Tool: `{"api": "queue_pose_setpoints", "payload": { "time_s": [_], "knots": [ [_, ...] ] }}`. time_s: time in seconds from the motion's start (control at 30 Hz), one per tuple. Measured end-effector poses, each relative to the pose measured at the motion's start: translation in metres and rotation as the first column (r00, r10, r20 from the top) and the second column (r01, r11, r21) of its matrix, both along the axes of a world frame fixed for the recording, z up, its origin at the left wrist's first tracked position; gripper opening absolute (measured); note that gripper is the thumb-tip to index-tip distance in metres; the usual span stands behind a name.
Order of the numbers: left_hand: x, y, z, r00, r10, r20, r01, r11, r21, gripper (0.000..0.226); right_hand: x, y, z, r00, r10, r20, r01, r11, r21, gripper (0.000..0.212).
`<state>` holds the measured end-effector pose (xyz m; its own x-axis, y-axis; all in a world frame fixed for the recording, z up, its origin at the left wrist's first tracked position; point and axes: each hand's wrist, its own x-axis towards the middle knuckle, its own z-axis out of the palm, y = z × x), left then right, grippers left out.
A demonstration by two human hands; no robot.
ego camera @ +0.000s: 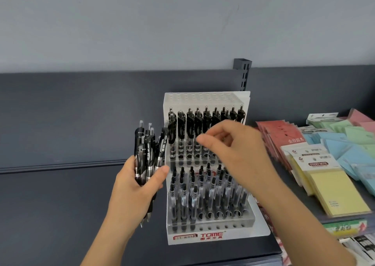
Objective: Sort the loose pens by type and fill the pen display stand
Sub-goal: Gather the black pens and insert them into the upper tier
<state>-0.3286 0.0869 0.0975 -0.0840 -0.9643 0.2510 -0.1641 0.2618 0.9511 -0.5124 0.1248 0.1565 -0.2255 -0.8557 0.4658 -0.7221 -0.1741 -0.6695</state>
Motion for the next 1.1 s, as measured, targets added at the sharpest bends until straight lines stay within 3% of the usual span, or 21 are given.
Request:
{"api": "queue_pose_setpoints", "payload": {
  "time_s": [0.1, 0.2, 0.3, 0.43, 0.57, 0.77, 0.87, 0.97, 1.1],
  "knots": [
    [0.0, 0.009, 0.003, 0.997, -0.044, 0.065, 0.048, 0.996, -0.073, 0.016, 0.024, 0.003, -0.009, 0.985, 0.167, 0.039, -0.17, 0.979, 0.115, 0.022],
    [0.0, 0.015, 0.005, 0.991, -0.087, 0.104, 0.098, 0.989, -0.114, 0.02, 0.038, 0.002, -0.018, 0.955, 0.262, 0.137, -0.277, 0.955, 0.109, 0.007],
    [0.004, 0.015, 0.006, 0.991, -0.105, 0.079, 0.114, 0.987, -0.117, 0.022, 0.042, 0.002, -0.02, 0.927, 0.297, 0.229, -0.327, 0.94, 0.103, 0.009],
    [0.003, 0.012, 0.004, 0.993, -0.063, -0.102, 0.057, 0.996, -0.068, 0.029, 0.041, 0.004, -0.017, 0.859, 0.319, 0.401, -0.369, 0.928, 0.052, 0.01],
    [-0.002, 0.004, -0.005, 0.947, -0.002, -0.323, 0.009, 1.0, 0.02, 0.028, 0.045, 0.003, -0.017, 0.831, 0.319, 0.455, -0.365, 0.931, 0.013, 0.01],
    [-0.002, -0.004, -0.006, 0.881, 0.093, -0.463, -0.082, 0.996, 0.045, 0.024, 0.04, 0.003, -0.014, 0.829, 0.296, 0.475, -0.294, 0.952, -0.081, 0.009],
    [0.004, -0.007, -0.007, 0.839, 0.142, -0.525, -0.118, 0.99, 0.08, 0.021, 0.029, -0.001, -0.004, 0.85, 0.208, 0.483, -0.147, 0.976, -0.161, 0.008],
    [0.011, -0.007, -0.01, 0.838, 0.16, -0.522, -0.137, 0.987, 0.083, 0.025, 0.017, -0.009, 0.002, 0.913, 0.101, 0.396, -0.01, 0.974, -0.226, 0.007],
    [0.017, -0.006, -0.012, 0.857, 0.157, -0.491, -0.145, 0.987, 0.064, 0.029, 0.016, -0.023, 0.0, 0.983, 0.003, 0.182, 0.03, 0.983, -0.182, 0.008]
  ]
}}
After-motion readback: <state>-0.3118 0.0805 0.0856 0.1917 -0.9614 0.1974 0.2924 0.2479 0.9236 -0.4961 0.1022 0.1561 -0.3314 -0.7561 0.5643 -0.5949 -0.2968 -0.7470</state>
